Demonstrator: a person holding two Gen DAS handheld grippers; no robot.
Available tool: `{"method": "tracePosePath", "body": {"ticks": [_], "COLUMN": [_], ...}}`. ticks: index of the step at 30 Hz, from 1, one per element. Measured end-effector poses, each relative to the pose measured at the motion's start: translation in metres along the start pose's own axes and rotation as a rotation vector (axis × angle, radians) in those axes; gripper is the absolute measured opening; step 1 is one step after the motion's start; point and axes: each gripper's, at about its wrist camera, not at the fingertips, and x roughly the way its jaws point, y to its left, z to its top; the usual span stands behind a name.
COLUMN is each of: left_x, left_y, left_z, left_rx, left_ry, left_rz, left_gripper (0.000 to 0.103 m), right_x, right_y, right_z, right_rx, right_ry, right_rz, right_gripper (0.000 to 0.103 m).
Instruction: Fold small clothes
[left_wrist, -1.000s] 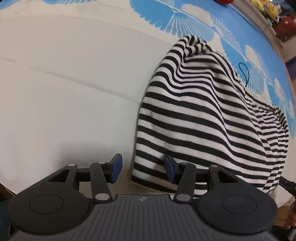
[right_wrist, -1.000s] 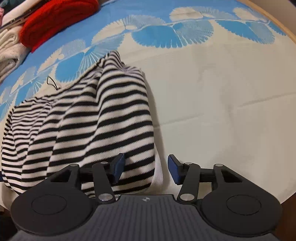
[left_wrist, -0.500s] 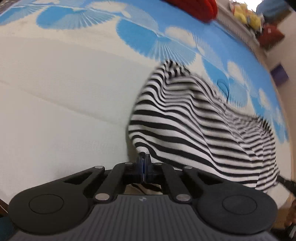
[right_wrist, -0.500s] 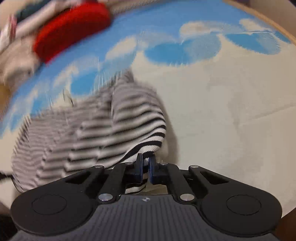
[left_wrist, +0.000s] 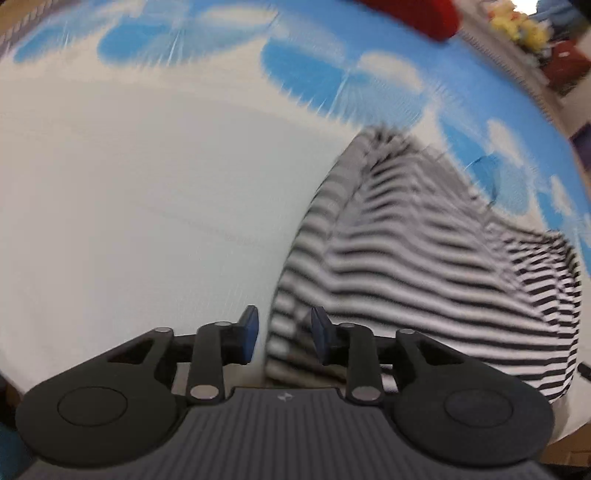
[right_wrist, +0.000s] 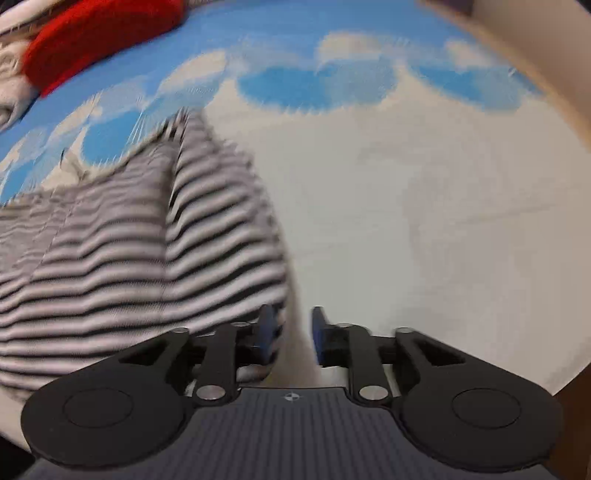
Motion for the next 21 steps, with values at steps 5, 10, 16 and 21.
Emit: {"method": "tracePosePath", "body": {"ticks": [5, 10, 16, 21], "left_x": [-0.012, -0.01, 0.009, 0.034], "left_y": [-0.029, -0.056, -0.087, -0.104], "left_z": [0.003, 0.0, -0.002, -0.003], "left_rx": [0.079, 0.146, 0.198, 0.244], "left_ry": [-0.089, -0.098, -0.057, 0.018], "left_rz": [-0.08, -0.115, -0.139, -0.076], "left_gripper": [0.034, 0.034, 0.034, 0.036], "right_x": [-0.014, -0.007, 0.022, 0.04], "right_y": [0.003, 0.027, 0.05, 0.049], "right_z": [0.007, 0.006, -0.001, -0.002], "right_rx": [0.002, -0.09, -0.187, -0.184], "right_ry": [-0.1, -0.063, 0.063, 0.121], "right_rz": [0.118, 0.199, 0.118, 0.074], "right_gripper": [0.032, 0.035, 0.036, 0.037]}}
